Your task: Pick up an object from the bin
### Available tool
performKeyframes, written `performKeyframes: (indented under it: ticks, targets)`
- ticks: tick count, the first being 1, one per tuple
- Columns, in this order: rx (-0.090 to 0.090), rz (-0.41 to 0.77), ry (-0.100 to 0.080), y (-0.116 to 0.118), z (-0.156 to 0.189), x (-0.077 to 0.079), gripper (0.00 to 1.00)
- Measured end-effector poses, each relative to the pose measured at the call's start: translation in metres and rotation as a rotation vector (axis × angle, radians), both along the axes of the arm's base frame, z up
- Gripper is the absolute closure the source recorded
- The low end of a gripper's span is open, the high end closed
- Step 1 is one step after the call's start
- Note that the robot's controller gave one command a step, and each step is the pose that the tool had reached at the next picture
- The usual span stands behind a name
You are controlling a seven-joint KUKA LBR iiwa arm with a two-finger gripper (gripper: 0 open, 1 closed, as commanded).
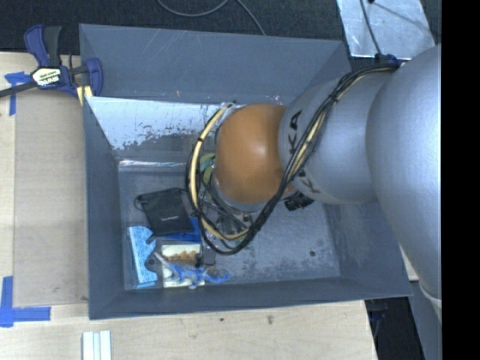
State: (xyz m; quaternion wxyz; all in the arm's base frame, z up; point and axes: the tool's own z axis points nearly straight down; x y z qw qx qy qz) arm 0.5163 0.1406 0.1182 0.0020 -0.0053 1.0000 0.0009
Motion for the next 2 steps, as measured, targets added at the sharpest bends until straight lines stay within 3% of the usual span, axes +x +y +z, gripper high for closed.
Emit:
performKeyframes:
  ticks: [1,2]
  targets:
    - [-0.001,-0.162,0.002,0.017,-0.007,-0.026,0.0]
    - [0.0,-0.134,-0.001,0.018,-0.006,0.037,0.0]
